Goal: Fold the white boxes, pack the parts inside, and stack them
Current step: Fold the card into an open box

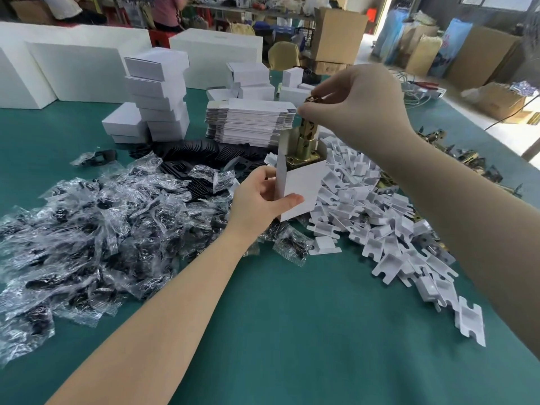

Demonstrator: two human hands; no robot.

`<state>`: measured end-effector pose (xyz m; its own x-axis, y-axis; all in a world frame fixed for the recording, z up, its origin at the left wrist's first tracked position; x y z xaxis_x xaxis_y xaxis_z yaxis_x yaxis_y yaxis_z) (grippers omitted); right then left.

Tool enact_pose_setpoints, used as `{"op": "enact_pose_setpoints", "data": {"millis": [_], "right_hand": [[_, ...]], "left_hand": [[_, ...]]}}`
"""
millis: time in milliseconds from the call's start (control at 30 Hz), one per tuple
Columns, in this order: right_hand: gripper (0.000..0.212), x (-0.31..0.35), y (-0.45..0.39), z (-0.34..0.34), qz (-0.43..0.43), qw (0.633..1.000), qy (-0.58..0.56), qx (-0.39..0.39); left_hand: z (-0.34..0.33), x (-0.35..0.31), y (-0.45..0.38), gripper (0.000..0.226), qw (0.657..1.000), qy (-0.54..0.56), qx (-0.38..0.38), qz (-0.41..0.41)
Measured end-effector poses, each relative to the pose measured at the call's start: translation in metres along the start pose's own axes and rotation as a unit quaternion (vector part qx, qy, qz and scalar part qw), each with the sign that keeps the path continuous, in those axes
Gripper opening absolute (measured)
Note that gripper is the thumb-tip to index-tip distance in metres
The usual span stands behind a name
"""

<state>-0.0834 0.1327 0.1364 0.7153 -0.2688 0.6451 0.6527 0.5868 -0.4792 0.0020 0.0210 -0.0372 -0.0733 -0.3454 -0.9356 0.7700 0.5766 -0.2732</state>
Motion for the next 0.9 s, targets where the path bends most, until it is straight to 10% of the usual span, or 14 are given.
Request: {"op": "enact_pose_setpoints", "data": {"millis": [667,900], "right_hand": [[0.013,-0.032,0.019,-0.048,-0.045,0.978,0.138,0.147],[0.016,-0.038,0.017,-0.012,-0.004,1.000,0.021,0.003]], "left_hand": [[0.001,0.001,-0.002,0.040,1.000,-0.003,-0.009,-0.004],[-0.001,0.004,-0.003,0.037,1.000,-0.001,-0.003,-0.010]]}}
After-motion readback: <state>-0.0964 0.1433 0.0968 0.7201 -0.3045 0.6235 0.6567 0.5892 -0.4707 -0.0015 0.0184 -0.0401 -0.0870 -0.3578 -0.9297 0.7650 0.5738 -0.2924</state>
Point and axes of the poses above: each hand's wrist, its own y-axis away from the middle knuckle, its own z-axis out of the back of the hand, x = y × z, the point moved 6 cm from there along -y, towards the middle knuckle, and after that the axes turned 9 degrees about -y, right-handed, at the moved point
